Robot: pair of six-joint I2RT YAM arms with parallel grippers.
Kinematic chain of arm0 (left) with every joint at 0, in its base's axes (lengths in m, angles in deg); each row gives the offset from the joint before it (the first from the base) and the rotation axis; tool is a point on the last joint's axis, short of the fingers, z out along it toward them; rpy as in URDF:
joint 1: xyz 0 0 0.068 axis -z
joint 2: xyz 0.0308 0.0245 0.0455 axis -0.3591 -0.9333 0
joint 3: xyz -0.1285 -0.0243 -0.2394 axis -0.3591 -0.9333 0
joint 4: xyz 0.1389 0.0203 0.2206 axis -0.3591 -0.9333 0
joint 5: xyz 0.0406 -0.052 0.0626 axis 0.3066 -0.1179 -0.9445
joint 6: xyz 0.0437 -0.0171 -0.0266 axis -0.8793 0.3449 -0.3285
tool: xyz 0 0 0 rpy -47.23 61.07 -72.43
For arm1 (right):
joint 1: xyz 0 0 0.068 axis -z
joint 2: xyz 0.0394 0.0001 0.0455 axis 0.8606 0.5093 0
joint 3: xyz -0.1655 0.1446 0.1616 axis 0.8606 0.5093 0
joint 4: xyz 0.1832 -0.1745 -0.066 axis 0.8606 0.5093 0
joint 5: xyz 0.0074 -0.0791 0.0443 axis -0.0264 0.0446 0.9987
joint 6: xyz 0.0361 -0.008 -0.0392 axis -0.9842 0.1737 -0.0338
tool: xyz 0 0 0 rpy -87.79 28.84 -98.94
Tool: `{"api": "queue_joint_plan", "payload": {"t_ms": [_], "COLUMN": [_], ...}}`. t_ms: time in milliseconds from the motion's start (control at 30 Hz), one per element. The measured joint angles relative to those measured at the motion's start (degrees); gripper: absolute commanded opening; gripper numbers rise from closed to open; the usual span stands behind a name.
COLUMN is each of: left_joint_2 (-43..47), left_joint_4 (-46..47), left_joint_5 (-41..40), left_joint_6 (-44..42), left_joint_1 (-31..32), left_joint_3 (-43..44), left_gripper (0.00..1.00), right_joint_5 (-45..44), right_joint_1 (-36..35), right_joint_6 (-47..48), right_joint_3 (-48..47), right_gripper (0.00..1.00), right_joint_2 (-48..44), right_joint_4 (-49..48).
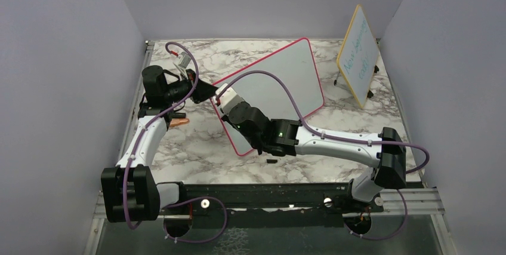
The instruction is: Write a sentence on the whiteboard
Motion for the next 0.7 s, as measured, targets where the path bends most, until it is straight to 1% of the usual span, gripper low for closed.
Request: {"api": "queue_joint_plan", "payload": {"t_ms": [700], "left_joint_2": [0.0], "left_joint_4": [0.0], "left_joint_5": [0.0], "left_joint_6": [-0.1], "left_joint_1": [0.0], "left_joint_3": [0.0], "left_gripper": [0.00], "right_joint_5": [3.7], "right_joint_1": [0.0], "right_joint_6": [-3.1], "right_joint_3": [-2.8], "right_gripper": [0.01], "right_joint_2": [0.7], "right_joint_4": [7.6]}}
